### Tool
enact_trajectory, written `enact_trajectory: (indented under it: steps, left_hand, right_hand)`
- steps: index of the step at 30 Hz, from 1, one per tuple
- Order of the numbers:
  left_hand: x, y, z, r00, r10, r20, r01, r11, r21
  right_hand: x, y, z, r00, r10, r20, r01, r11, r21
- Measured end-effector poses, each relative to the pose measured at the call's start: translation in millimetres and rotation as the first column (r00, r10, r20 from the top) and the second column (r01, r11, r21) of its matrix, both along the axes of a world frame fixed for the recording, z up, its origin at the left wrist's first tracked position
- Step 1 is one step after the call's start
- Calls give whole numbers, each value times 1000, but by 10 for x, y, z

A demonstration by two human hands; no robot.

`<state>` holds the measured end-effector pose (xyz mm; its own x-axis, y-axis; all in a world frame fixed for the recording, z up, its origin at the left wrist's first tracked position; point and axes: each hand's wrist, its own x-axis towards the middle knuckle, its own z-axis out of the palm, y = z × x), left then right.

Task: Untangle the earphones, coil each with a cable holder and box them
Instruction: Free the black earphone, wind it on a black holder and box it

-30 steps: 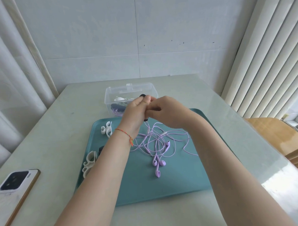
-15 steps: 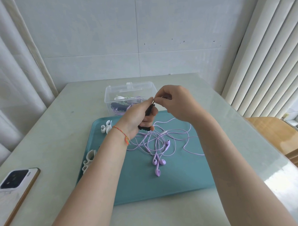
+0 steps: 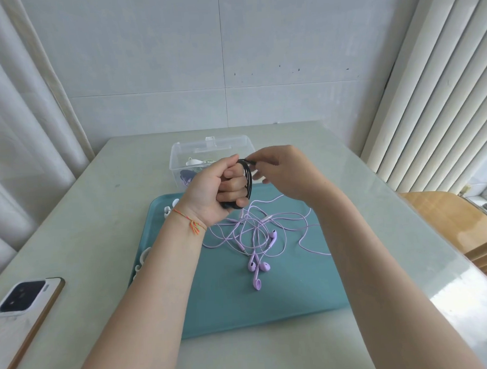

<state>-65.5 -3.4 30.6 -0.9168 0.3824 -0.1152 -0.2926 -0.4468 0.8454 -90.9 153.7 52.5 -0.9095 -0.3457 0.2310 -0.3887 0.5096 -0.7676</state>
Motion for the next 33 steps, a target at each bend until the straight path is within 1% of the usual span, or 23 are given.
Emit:
enact_trajectory:
  steps: [2,5,9,15,18,22,26,29,33]
  left_hand:
    - [-1,15,-11,1000,-4,4,4,999,-48]
    - [-3,39,-26,1000,6,-10,-7,993,-117]
    - [-18,42,-6,999,32,-7,-32,988,-149]
    - [-41,64,-24,989,150,10,-145,968,-204]
    - [-65,88,-57,966,256,33,-246,953,-176]
    - [-99,96,-109,925,381,-19,-379,914,-142]
    - [-107,92,-83,923,377,-69,-383,916,-115]
    - [-74,97,-17,905,398,-148,-413,907,-82]
    - [20,157,41,892,402,-208,-428,898,-101]
  right_hand:
    - [21,-19,19,1000,18,-11,-18,1000,-11]
    - [42,-72,7,997,57,-49,-53,995,84]
    - [37,-96,-31,994,69,-86,-53,983,178]
    - [42,-100,-44,995,29,-91,-17,992,125]
    - [44,-106,-48,993,5,-115,9,993,119]
    - [52,-131,-60,989,-32,-144,49,993,110]
    - [27,-113,-62,984,-68,-166,82,993,84]
    - [20,-80,-24,982,-58,-180,67,997,48]
    - [99,-100,19,973,-74,-217,74,997,-5]
